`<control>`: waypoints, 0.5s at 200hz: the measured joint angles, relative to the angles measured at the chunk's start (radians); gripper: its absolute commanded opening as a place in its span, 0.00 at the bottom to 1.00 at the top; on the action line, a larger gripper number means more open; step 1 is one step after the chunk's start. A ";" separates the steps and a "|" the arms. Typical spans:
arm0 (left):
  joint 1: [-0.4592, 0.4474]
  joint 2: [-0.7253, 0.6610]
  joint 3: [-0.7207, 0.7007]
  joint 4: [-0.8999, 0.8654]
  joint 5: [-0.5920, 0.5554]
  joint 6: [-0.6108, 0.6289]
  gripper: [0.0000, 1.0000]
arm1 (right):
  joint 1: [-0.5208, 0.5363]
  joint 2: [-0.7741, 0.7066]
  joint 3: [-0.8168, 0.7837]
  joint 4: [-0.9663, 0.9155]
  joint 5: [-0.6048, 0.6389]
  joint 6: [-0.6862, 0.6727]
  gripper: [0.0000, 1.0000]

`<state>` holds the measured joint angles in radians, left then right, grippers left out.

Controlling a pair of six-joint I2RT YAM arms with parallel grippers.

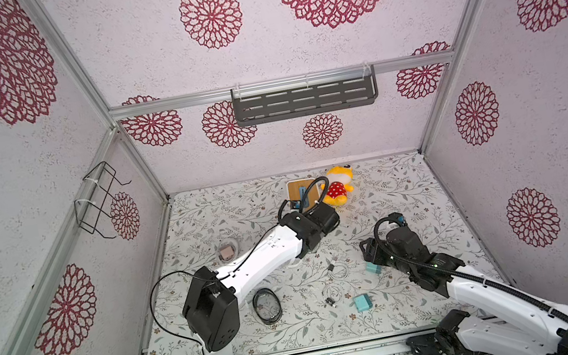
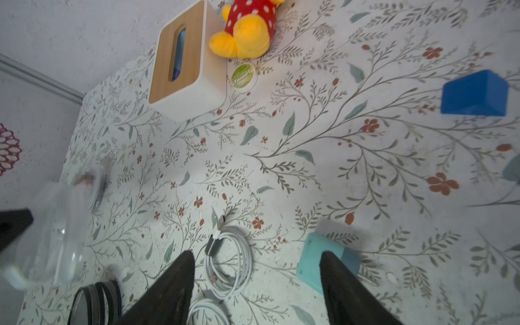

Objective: Pack away charging kits
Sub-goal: Pick up the storage bag at the center of the board, then pick up the charging cable from the center of the board.

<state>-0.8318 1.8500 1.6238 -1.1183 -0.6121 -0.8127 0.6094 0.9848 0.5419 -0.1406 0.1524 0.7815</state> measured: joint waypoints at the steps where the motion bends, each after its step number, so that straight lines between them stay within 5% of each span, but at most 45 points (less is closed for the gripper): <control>1: 0.008 0.000 0.001 -0.001 -0.001 0.003 0.00 | 0.002 0.003 0.002 0.000 0.000 0.000 0.69; 48: 0.192 -0.043 -0.107 0.104 -0.044 0.066 0.00 | 0.110 0.229 0.086 -0.031 0.021 0.007 0.67; 100: 0.206 -0.267 -0.385 0.323 -0.101 0.126 0.00 | 0.150 0.435 0.155 -0.056 0.028 -0.004 0.64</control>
<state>-0.6254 1.5829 1.2385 -0.7952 -0.7128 -0.6872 0.7593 1.4200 0.6968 -0.1963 0.1802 0.7773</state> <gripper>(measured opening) 0.061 0.643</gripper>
